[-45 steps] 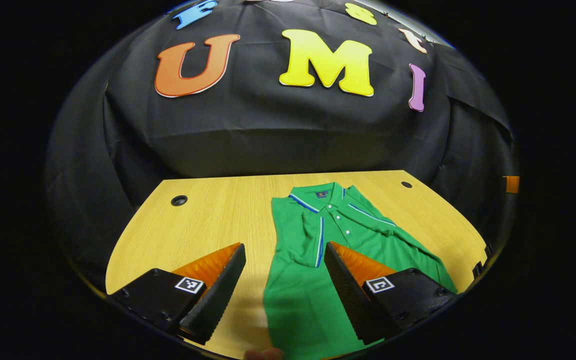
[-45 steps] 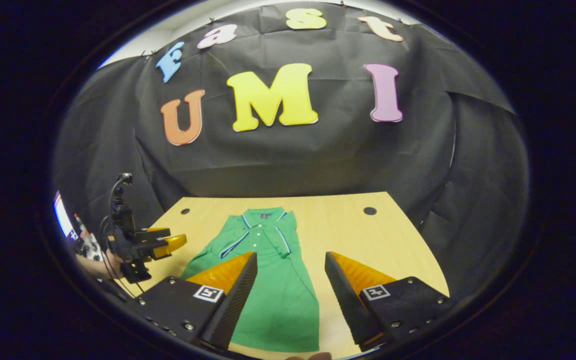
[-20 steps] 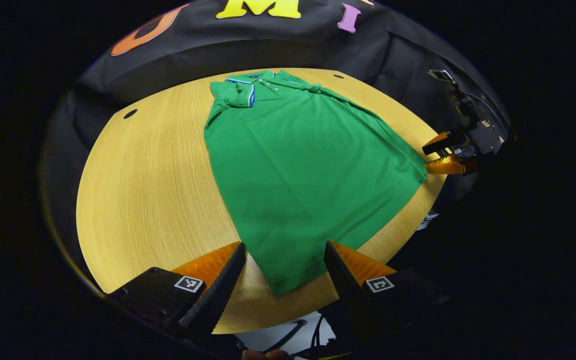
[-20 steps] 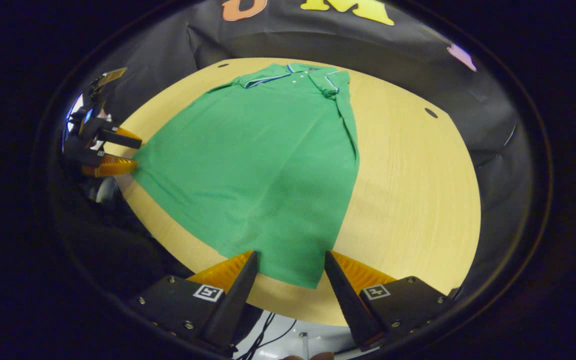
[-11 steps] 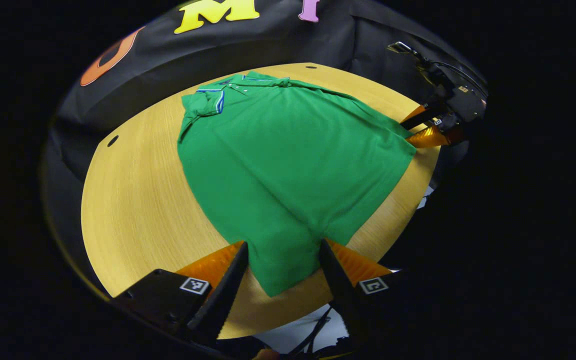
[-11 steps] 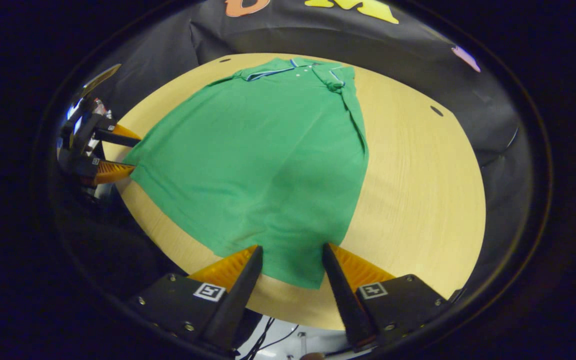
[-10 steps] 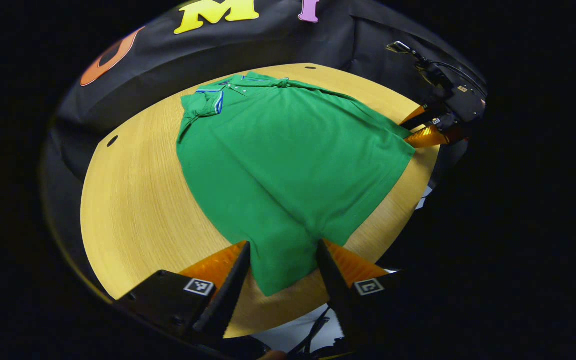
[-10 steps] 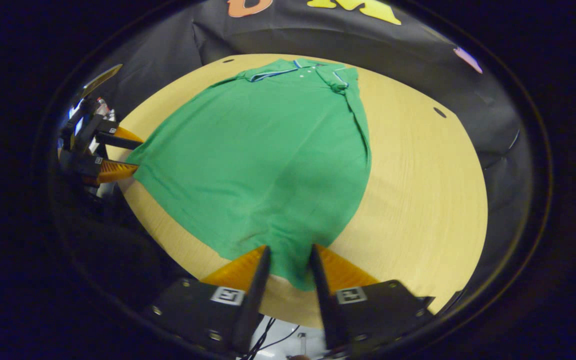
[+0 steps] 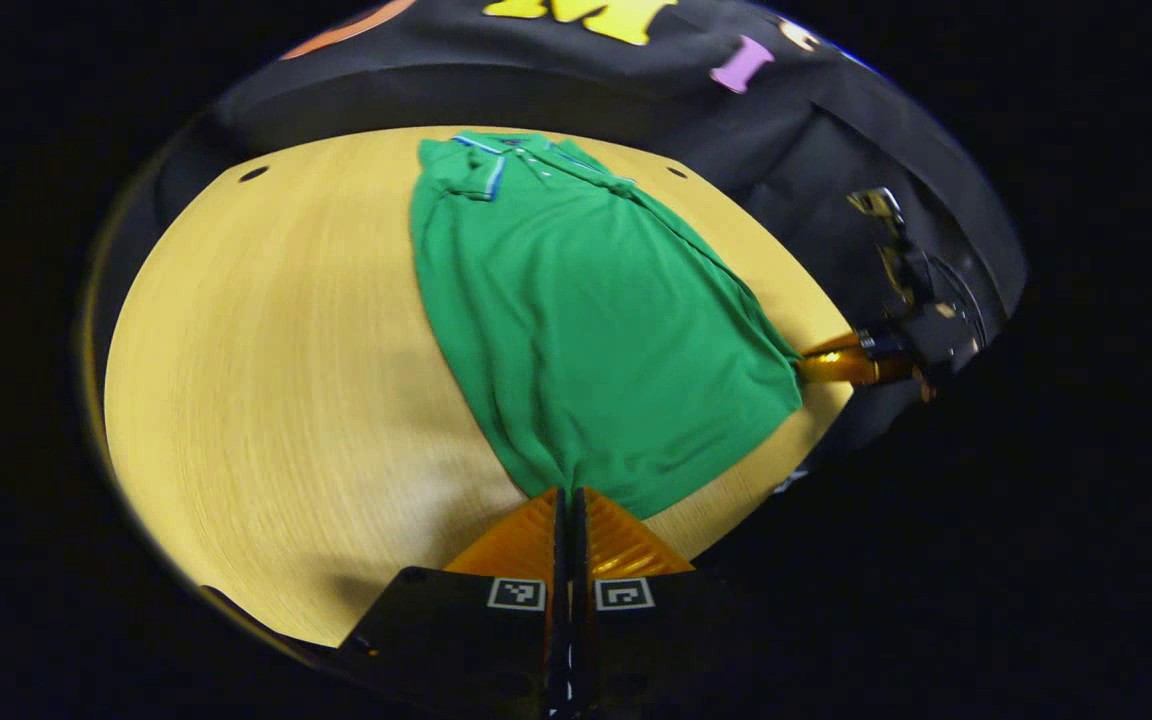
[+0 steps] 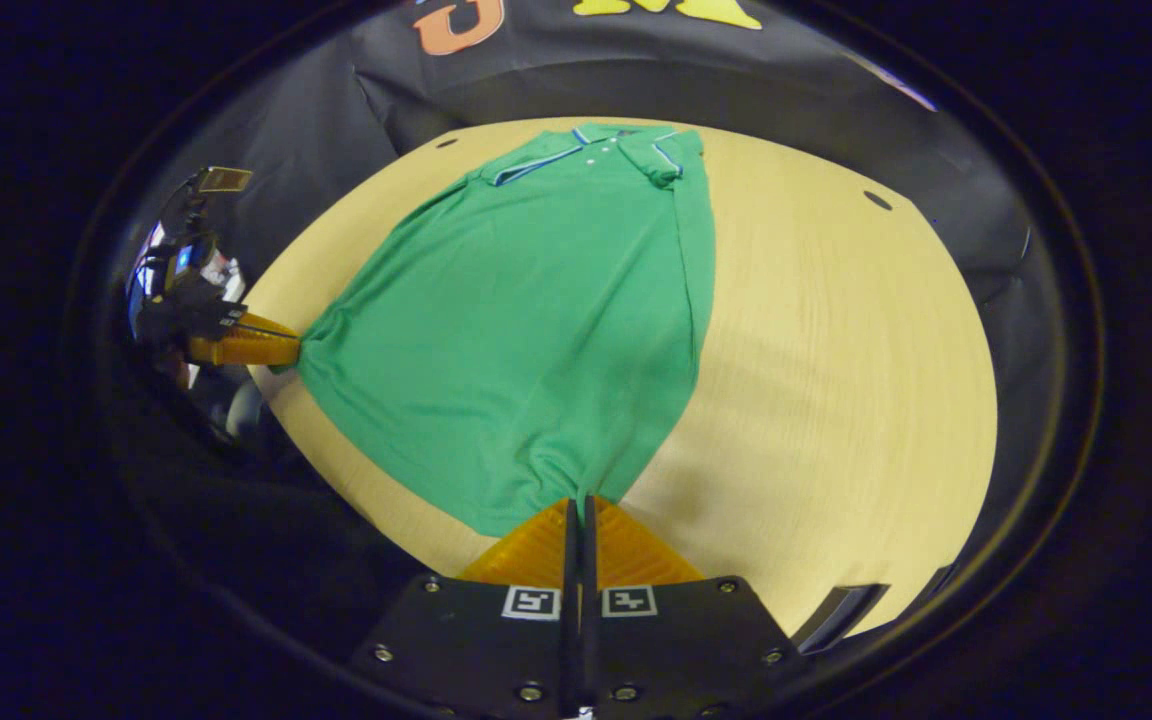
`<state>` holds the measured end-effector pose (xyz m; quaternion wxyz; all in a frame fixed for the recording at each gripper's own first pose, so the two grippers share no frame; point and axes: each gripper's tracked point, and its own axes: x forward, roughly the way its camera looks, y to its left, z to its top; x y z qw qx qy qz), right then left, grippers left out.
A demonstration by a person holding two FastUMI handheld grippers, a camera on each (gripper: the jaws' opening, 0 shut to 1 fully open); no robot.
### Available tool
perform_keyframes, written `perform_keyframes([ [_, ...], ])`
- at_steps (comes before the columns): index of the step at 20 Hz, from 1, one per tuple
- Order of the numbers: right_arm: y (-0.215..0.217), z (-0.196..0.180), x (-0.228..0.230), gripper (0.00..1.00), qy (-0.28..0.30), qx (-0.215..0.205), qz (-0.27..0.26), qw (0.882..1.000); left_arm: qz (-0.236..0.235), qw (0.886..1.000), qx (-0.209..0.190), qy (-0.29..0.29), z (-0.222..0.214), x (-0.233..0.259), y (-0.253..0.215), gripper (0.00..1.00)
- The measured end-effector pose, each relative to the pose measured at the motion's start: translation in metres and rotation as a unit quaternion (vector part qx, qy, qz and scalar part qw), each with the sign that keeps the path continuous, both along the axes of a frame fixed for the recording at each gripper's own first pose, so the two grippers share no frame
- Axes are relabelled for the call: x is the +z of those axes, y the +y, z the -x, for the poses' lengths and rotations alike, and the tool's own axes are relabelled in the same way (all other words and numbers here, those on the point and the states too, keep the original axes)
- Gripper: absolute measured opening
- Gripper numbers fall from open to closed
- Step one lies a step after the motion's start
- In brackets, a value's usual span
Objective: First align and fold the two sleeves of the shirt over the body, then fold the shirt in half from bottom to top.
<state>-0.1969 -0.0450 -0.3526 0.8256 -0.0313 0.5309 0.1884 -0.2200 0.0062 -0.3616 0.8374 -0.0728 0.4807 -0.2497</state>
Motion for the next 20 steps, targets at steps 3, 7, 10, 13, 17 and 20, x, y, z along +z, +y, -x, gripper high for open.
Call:
perform_keyframes([
  [3, 0.003, -0.006, 0.015, 0.01, -0.003, -0.023, -0.038, 0.999, 0.01, 1.0, 0.001, -0.009, -0.008, 0.014, 0.001, 0.04],
  [7, 0.002, -0.024, 0.039, 0.01, -0.025, -0.03, -0.055, 0.998, 0.031, 0.999, -0.001, -0.027, -0.023, 0.037, -0.01, 0.04],
  [10, 0.003, -0.038, 0.057, 0.01, -0.041, -0.037, -0.072, 0.996, 0.043, 0.998, 0.005, -0.042, -0.038, 0.054, -0.014, 0.04],
  [13, 0.003, -0.052, 0.074, 0.01, -0.056, -0.053, -0.097, 0.992, 0.048, 0.997, 0.018, -0.055, -0.054, 0.067, -0.01, 0.04],
  [17, -0.001, -0.072, 0.091, 0.01, -0.07, -0.079, -0.124, 0.987, 0.048, 0.995, 0.035, -0.077, -0.075, 0.086, -0.001, 0.04],
  [20, -0.003, -0.091, 0.105, 0.01, -0.083, -0.091, -0.139, 0.983, 0.037, 0.993, 0.04, -0.107, -0.094, 0.099, 0.004, 0.04],
])
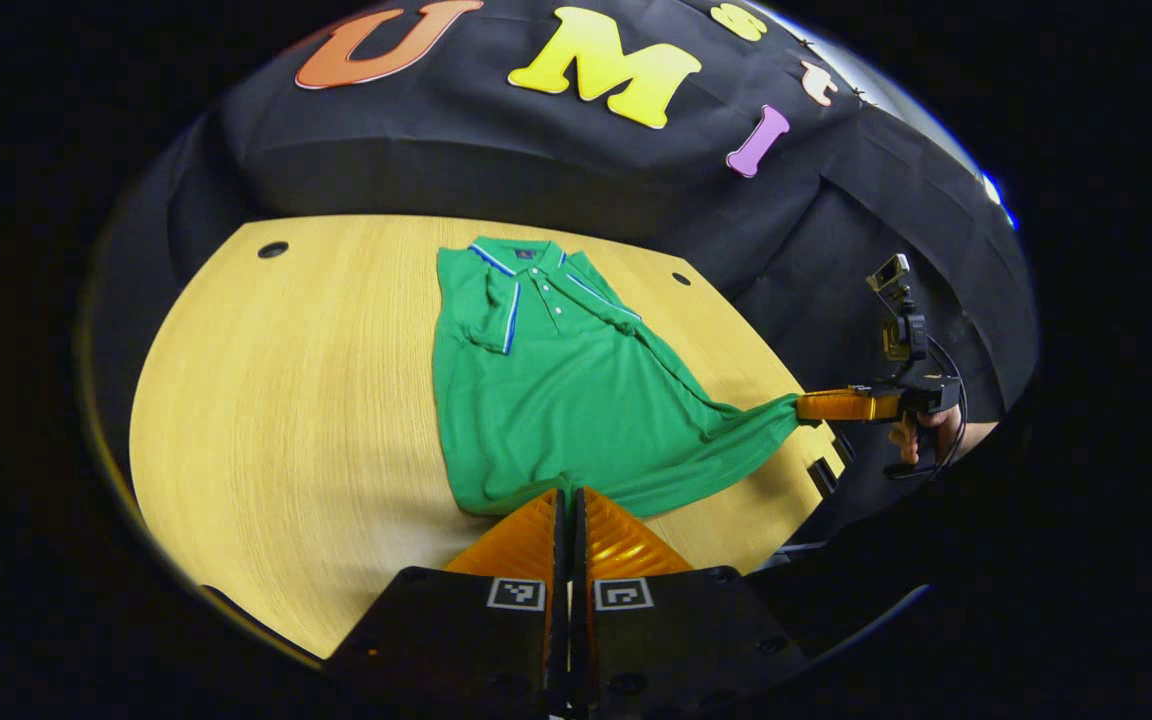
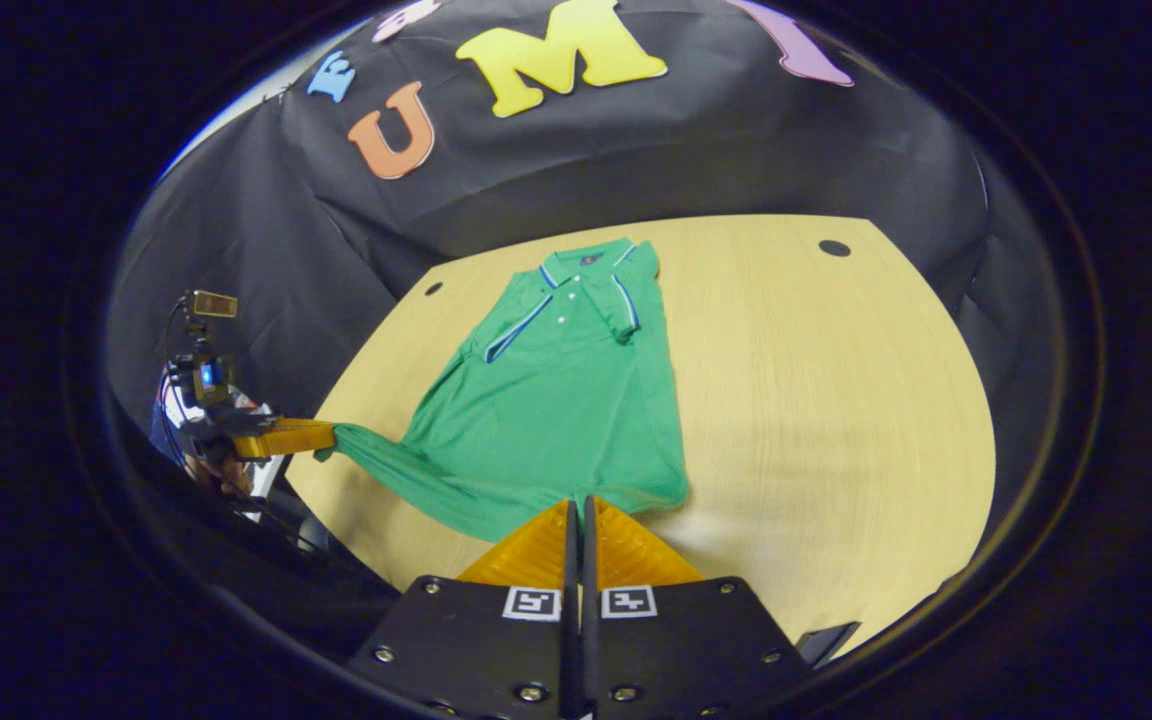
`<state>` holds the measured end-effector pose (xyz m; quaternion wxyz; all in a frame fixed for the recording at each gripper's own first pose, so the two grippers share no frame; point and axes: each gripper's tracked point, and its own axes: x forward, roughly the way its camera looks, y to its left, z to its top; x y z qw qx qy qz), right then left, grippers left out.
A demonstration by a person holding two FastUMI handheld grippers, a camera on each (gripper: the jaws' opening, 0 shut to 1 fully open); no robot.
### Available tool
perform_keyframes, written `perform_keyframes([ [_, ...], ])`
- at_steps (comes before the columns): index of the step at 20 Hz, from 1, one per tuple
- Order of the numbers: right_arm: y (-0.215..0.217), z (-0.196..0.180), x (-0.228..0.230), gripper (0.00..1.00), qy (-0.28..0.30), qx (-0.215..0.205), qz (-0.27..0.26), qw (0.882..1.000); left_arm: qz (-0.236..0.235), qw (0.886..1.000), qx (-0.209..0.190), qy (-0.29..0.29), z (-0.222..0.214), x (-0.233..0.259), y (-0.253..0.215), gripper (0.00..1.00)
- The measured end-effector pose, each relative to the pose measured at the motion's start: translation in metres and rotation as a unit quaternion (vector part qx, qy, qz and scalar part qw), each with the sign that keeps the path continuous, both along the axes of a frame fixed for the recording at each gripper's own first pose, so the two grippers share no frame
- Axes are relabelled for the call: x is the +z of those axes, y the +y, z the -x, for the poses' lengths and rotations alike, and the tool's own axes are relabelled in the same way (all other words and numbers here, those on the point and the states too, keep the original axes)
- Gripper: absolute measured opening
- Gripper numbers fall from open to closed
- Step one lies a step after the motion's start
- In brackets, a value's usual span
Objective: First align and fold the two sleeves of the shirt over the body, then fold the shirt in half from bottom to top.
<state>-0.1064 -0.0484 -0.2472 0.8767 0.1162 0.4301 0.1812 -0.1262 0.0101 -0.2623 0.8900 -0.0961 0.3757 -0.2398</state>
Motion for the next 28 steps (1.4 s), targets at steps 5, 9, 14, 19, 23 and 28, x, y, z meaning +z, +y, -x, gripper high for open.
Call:
perform_keyframes([
  [5, -0.003, -0.032, 0.027, 0.04, -0.024, -0.013, -0.018, 0.999, 0.007, 1.0, 0.006, -0.027, -0.031, 0.025, -0.001, 0.04],
  [9, -0.001, -0.064, 0.046, 0.01, -0.045, -0.021, -0.033, 0.998, -0.002, 0.999, 0.014, -0.047, -0.06, 0.037, 0.003, 0.04],
  [14, 0.001, -0.096, 0.057, 0.01, -0.059, -0.021, -0.04, 0.997, 0.01, 0.997, 0.035, -0.068, -0.098, 0.058, 0.009, 0.04],
  [19, -0.001, -0.129, 0.074, 0.01, -0.078, -0.019, -0.037, 0.996, -0.002, 0.995, 0.028, -0.099, -0.133, 0.08, 0.011, 0.04],
  [23, -0.001, -0.159, 0.088, 0.01, -0.089, -0.029, -0.043, 0.995, -0.02, 0.992, 0.024, -0.12, -0.162, 0.097, 0.017, 0.04],
  [28, 0.001, -0.197, 0.106, 0.01, -0.105, -0.036, -0.051, 0.993, -0.024, 0.99, 0.029, -0.136, -0.2, 0.11, 0.019, 0.04],
])
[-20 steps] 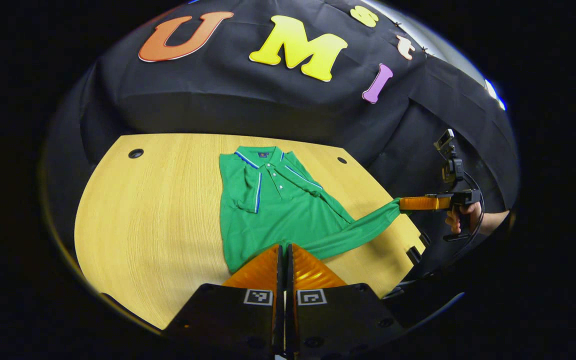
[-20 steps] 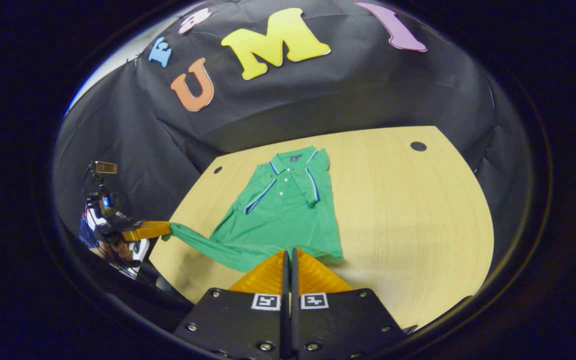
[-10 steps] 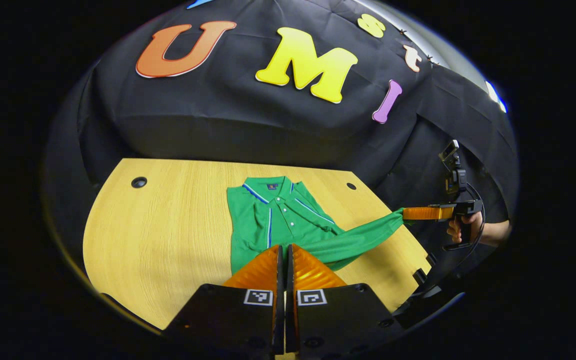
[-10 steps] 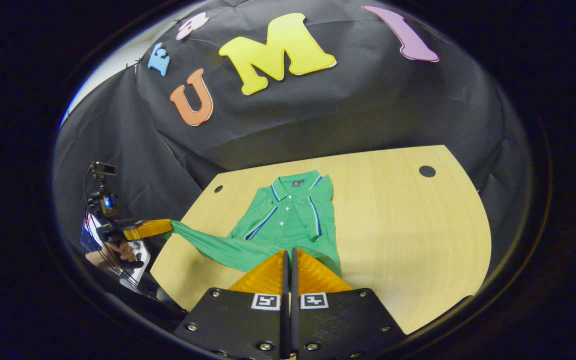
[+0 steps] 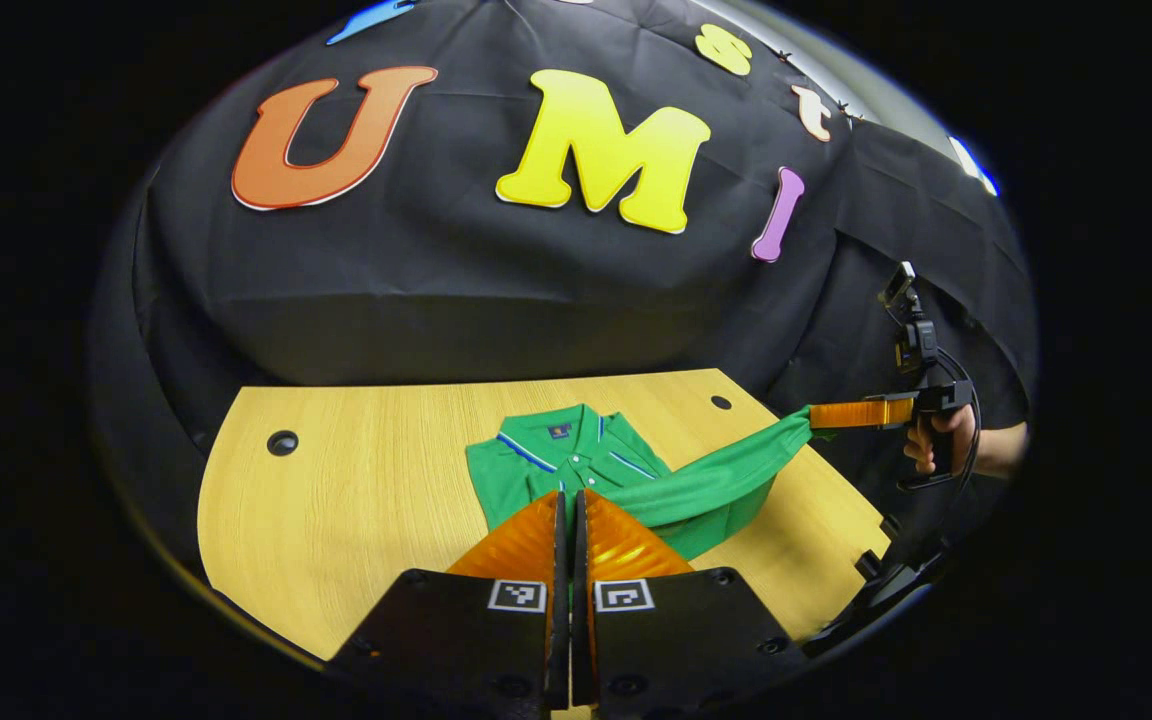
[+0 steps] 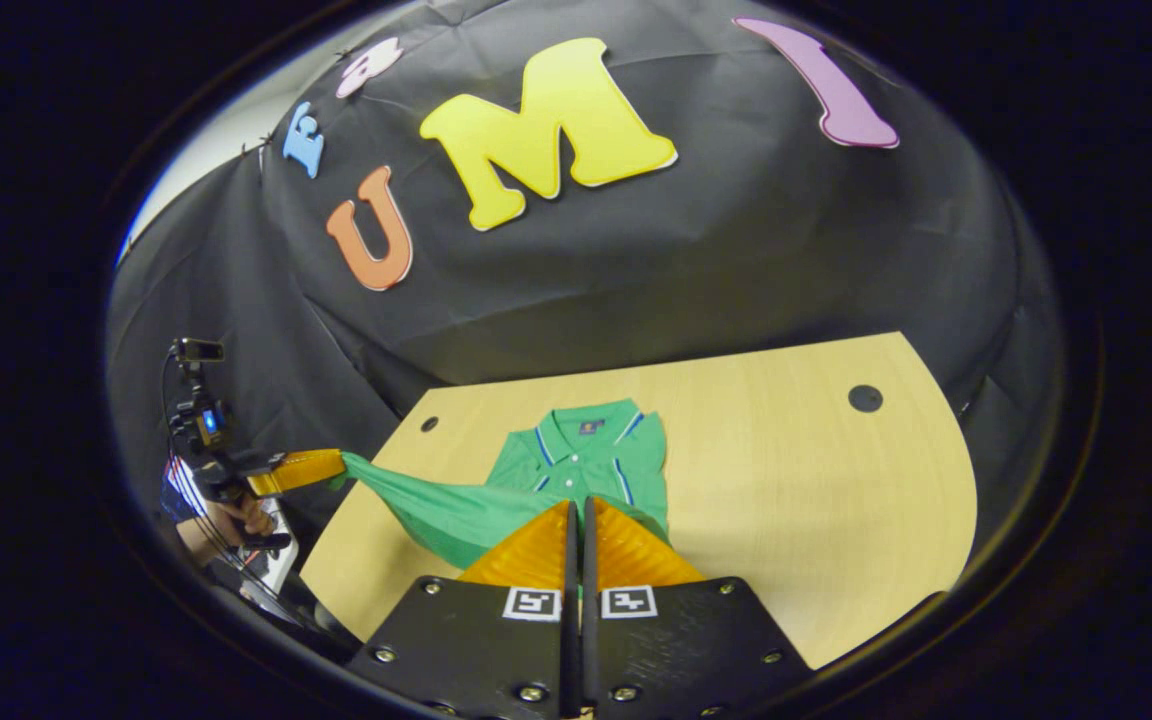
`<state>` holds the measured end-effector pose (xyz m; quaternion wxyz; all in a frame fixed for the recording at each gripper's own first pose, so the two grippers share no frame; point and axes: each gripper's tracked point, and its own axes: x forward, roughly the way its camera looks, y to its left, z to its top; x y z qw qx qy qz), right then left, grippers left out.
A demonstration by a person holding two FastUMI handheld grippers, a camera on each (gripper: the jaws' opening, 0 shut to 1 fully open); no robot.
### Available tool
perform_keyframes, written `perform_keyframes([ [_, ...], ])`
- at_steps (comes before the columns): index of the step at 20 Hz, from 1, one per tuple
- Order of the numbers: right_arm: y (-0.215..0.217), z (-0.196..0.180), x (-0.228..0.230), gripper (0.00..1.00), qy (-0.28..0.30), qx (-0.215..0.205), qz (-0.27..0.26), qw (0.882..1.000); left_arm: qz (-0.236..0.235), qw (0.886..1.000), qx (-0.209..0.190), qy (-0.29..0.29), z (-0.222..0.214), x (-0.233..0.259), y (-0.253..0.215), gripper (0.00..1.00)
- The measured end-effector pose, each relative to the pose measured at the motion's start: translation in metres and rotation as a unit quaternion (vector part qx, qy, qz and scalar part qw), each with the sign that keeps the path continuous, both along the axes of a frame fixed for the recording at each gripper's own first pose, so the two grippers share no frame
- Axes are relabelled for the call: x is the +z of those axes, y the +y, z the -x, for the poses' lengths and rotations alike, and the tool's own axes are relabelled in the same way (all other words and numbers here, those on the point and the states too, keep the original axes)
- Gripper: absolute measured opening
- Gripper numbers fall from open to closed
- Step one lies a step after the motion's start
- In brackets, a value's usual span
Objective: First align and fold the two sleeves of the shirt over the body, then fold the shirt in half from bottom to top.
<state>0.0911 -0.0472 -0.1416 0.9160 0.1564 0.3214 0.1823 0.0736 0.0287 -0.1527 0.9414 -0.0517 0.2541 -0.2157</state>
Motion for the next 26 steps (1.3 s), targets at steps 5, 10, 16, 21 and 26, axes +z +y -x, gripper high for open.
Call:
perform_keyframes([
  [5, 0.009, -0.034, 0.003, 0.01, -0.01, 0.001, 0.003, 1.0, 0.005, 1.0, 0.01, -0.003, -0.035, 0.003, 0.003, 0.04],
  [10, 0.01, -0.073, 0.002, 0.01, -0.018, -0.009, 0.009, 1.0, -0.009, 1.0, 0.016, -0.024, -0.077, 0.0, 0.012, 0.04],
  [16, 0.004, -0.127, -0.014, 0.01, -0.016, -0.032, 0.006, 0.999, 0.001, 0.999, 0.044, -0.017, -0.124, -0.027, 0.02, 0.04],
  [21, 0.004, -0.171, -0.044, 0.0, -0.02, -0.048, 0.023, 0.998, -0.002, 0.998, 0.062, -0.023, -0.162, -0.058, 0.016, 0.04],
  [26, 0.009, -0.208, -0.086, 0.0, -0.018, -0.049, 0.054, 0.997, -0.013, 0.997, 0.076, -0.023, -0.193, -0.093, 0.013, 0.04],
])
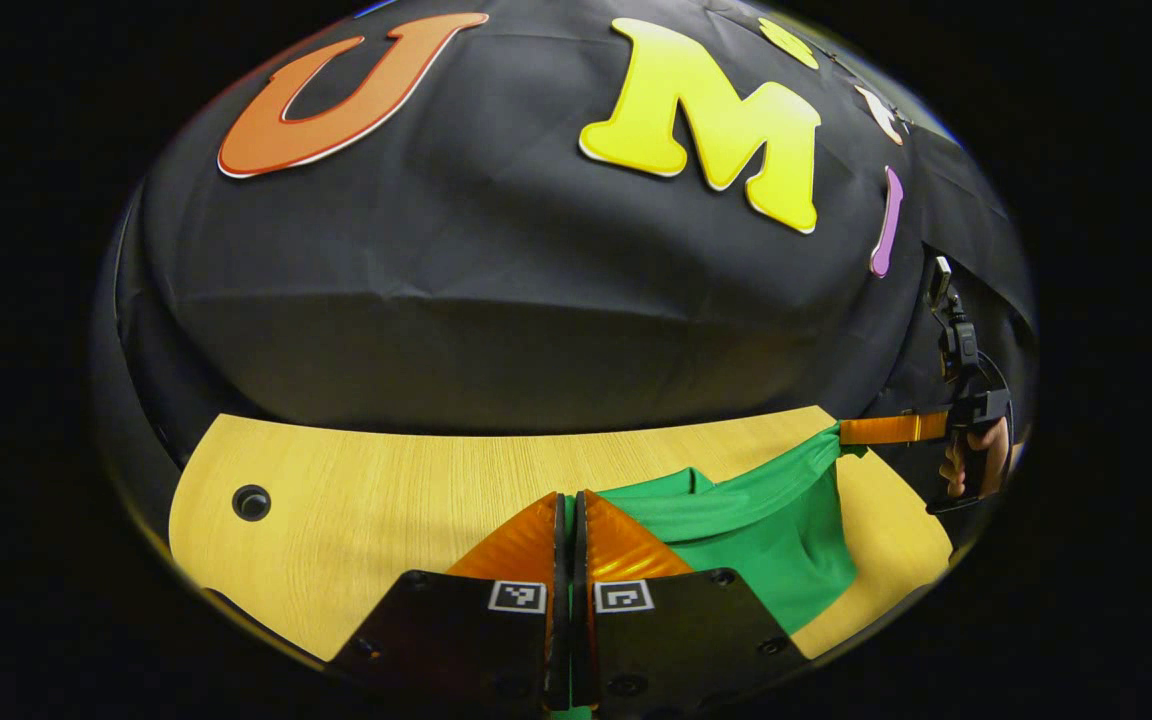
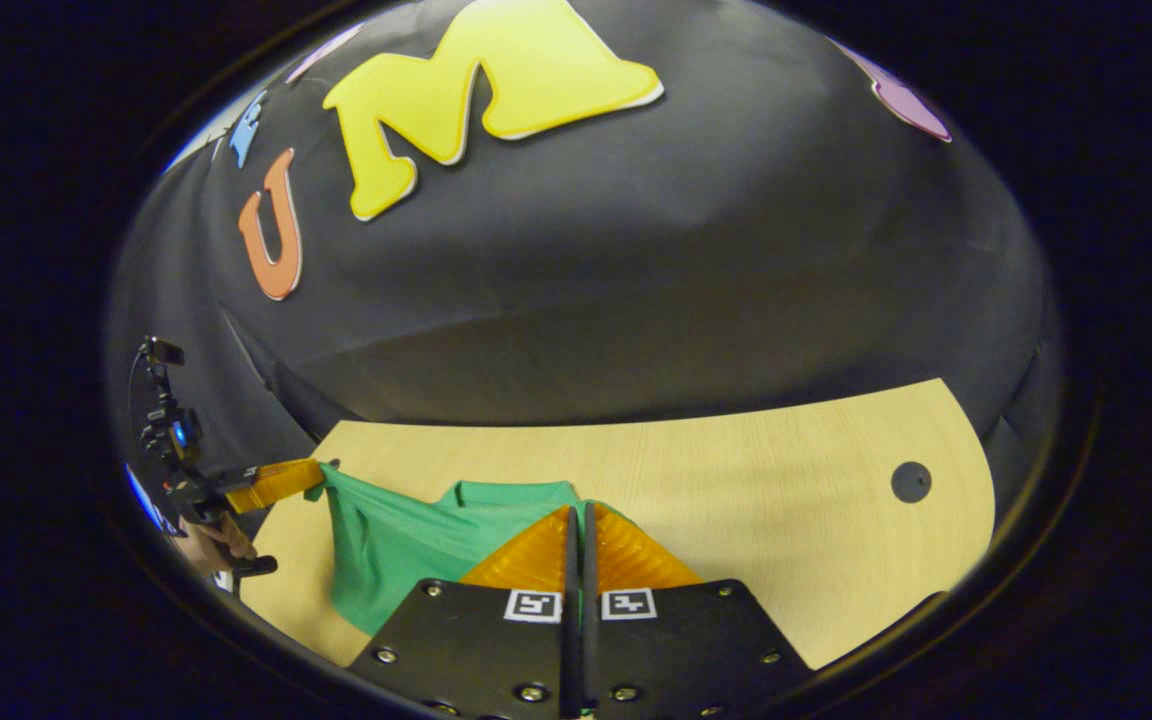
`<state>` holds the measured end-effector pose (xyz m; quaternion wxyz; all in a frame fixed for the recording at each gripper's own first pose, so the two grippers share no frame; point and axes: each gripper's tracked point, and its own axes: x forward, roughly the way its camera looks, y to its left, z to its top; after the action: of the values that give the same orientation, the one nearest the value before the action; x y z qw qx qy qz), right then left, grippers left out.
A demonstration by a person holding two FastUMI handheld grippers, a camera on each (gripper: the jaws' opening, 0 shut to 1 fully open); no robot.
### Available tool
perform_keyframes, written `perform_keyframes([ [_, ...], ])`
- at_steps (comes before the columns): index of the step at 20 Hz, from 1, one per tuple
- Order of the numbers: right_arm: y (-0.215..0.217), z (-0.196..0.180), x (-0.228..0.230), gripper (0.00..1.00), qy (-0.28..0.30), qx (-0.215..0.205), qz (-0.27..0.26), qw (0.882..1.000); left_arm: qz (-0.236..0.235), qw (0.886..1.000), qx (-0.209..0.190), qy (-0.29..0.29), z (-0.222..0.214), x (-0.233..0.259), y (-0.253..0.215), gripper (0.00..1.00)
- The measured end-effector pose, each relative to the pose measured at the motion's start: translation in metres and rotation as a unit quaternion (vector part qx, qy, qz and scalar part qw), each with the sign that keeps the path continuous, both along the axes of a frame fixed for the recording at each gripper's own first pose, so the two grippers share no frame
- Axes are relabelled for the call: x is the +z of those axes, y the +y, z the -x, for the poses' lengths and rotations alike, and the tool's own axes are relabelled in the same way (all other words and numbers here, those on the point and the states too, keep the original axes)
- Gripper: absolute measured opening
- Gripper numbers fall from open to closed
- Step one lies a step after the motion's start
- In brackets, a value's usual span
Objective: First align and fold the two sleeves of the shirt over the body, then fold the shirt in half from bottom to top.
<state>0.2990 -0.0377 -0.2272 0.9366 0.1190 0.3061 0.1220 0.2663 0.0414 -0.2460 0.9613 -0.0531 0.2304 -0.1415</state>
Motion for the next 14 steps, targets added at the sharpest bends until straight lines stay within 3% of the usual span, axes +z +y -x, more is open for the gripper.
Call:
perform_keyframes([
  [5, -0.006, -0.028, -0.034, 0.01, -0.001, -0.026, 0.059, 0.998, -0.035, 0.998, 0.043, 0.008, -0.02, -0.037, 0.016, 0.06],
  [8, -0.011, -0.036, -0.048, 0.07, 0.003, -0.042, 0.084, 0.996, -0.048, 0.997, 0.058, 0.024, -0.023, -0.056, 0.023, 0.15],
  [9, -0.01, -0.036, -0.051, 0.12, 0.006, -0.045, 0.082, 0.996, -0.057, 0.996, 0.06, 0.031, -0.022, -0.061, 0.025, 0.25],
  [10, -0.012, -0.035, -0.054, 0.24, 0.01, -0.05, 0.08, 0.995, -0.069, 0.995, 0.067, 0.032, -0.022, -0.063, 0.03, 0.44],
  [11, -0.012, -0.035, -0.054, 0.27, 0.011, -0.056, 0.078, 0.995, -0.067, 0.995, 0.073, 0.032, -0.023, -0.062, 0.03, 0.64],
  [12, -0.014, -0.034, -0.051, 0.34, 0.01, -0.062, 0.083, 0.995, -0.055, 0.995, 0.073, 0.033, -0.021, -0.059, 0.028, 0.64],
  [13, -0.016, -0.033, -0.046, 0.34, 0.005, -0.063, 0.085, 0.994, -0.05, 0.995, 0.081, 0.032, -0.018, -0.055, 0.03, 0.69],
  [14, -0.015, -0.029, -0.037, 0.55, -0.004, -0.061, 0.084, 0.995, -0.047, 0.995, 0.087, 0.032, -0.017, -0.048, 0.032, 0.84],
])
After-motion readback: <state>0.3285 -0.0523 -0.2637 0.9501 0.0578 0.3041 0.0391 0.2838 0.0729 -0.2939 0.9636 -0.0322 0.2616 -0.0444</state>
